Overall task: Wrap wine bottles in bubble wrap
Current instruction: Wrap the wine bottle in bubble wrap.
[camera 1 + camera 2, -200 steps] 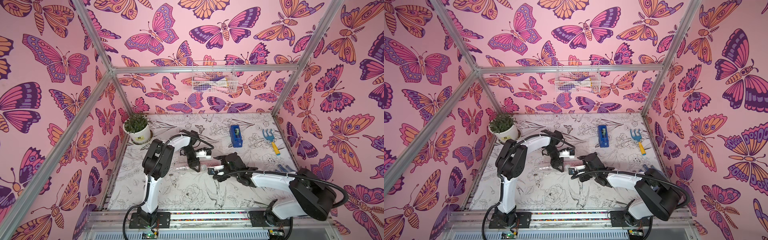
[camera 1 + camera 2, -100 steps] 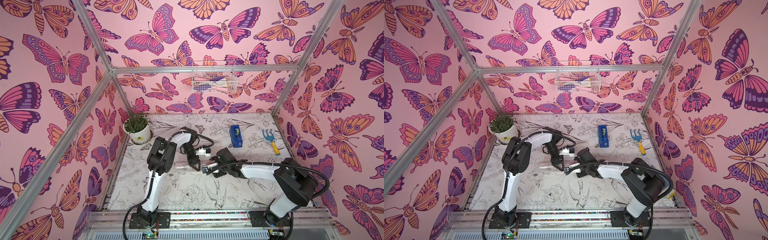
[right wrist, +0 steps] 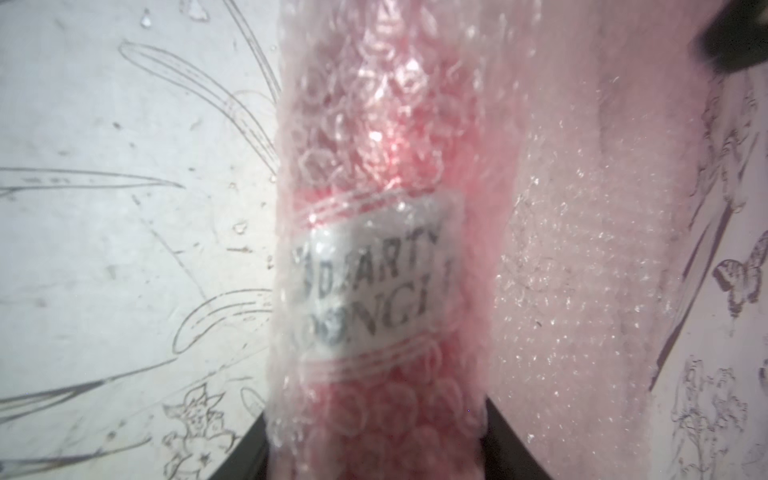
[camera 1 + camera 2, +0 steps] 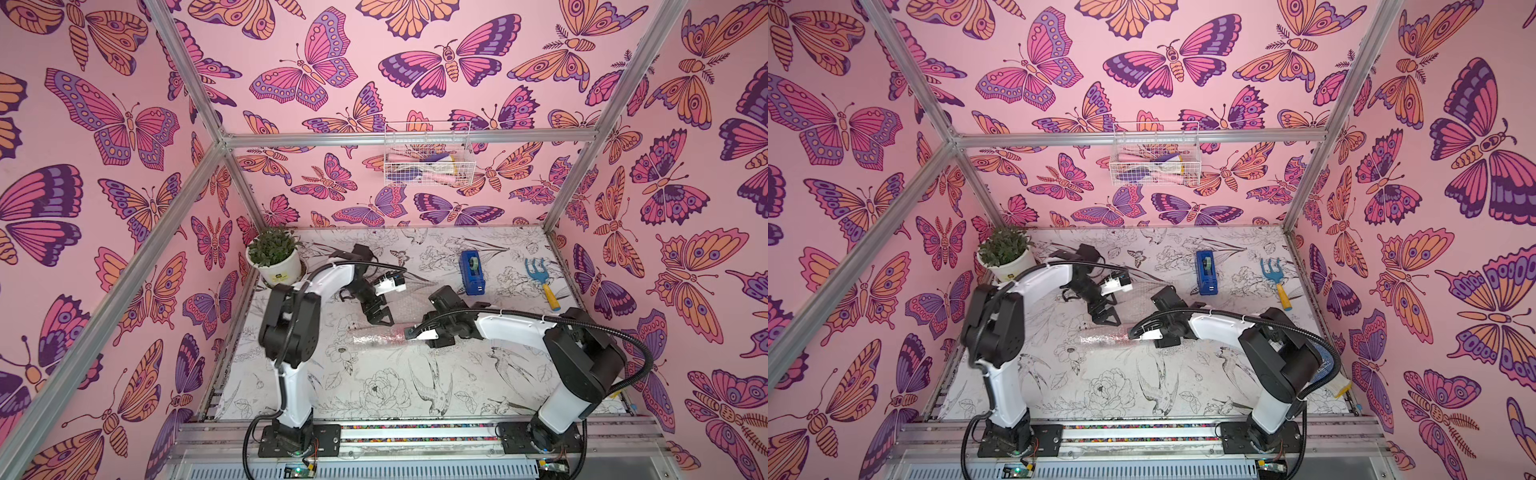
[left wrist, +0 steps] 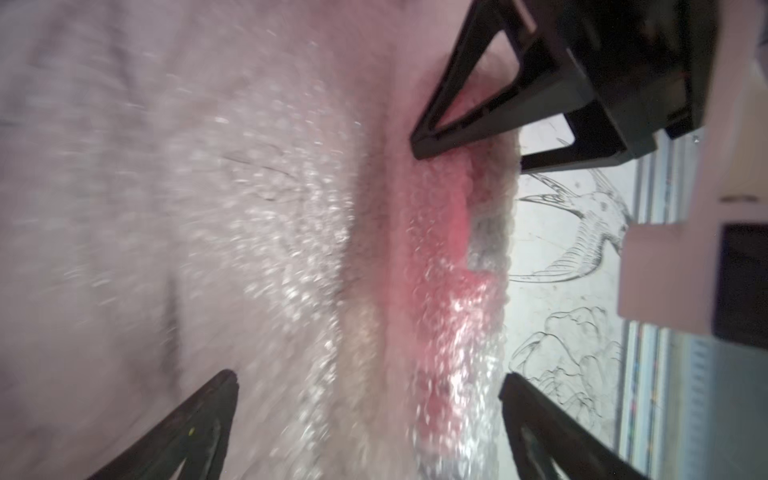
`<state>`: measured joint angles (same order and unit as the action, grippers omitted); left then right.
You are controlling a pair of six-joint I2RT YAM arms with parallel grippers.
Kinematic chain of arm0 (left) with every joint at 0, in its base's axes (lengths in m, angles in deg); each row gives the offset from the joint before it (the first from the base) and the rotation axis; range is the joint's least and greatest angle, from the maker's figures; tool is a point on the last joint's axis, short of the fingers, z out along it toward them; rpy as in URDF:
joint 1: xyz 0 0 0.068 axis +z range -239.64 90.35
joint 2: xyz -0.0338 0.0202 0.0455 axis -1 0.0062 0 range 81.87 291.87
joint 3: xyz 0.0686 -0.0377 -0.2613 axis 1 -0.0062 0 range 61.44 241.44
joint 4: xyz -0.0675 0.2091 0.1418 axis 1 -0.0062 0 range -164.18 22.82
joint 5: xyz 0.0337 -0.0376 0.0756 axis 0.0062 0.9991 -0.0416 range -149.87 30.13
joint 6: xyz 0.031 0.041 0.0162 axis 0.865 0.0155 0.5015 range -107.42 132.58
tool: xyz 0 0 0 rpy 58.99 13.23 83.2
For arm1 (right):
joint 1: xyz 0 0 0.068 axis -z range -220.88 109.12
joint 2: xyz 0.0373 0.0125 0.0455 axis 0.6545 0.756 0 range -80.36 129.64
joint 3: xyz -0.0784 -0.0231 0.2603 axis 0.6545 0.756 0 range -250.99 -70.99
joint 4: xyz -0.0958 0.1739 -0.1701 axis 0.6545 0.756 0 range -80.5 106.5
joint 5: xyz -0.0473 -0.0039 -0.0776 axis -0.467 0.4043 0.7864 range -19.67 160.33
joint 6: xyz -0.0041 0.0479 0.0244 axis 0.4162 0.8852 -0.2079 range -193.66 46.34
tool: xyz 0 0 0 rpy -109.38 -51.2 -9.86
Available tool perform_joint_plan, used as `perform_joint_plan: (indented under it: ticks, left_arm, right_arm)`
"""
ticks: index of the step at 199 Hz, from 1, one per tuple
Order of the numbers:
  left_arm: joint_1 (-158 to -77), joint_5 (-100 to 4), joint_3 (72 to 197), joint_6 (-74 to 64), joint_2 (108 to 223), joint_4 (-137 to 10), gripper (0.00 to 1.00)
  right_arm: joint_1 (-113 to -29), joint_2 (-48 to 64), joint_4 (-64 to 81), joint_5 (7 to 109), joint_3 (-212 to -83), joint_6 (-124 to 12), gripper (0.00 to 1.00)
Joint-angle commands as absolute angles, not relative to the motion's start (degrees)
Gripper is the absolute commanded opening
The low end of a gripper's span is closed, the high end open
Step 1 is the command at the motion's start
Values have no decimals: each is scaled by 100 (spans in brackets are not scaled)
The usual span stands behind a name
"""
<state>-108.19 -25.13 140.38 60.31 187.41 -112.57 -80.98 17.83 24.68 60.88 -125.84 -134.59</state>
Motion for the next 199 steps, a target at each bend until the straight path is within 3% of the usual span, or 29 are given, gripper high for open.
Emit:
perform_joint_plan:
  ticks: [1,34,63,103,162,189,199]
  left_arm:
    - [-10635,-3095,12848,5553,17562,-8940,99]
    - [-11185,-4343,10735,6462,16353,-7092,100]
    - [-11763,-4762,9570,6626,15942,-5536,100]
    - [-12613,-5294,9256,7243,16511,-4546,97]
    - [-13007,-5293,9660,7641,17828,-3792,90]
    - [-13007,-5334,9928,7704,18292,-3751,79]
    - [-12994,-5347,10048,7676,18391,-3961,71]
  right_arm:
    - [-7884,1994,3929,5598,-12935,-13261,11]
    - [-7539,2633,5514,4820,-14012,-13070,0]
    - [-7372,3017,6027,4638,-14523,-12911,0]
    - [-7224,3381,6459,4427,-15134,-12859,1]
    - [-7182,3577,6595,4226,-15489,-12912,3]
    - [-7173,3527,6524,4205,-15483,-12882,7]
    - [-7149,3486,6436,4178,-15451,-12817,16]
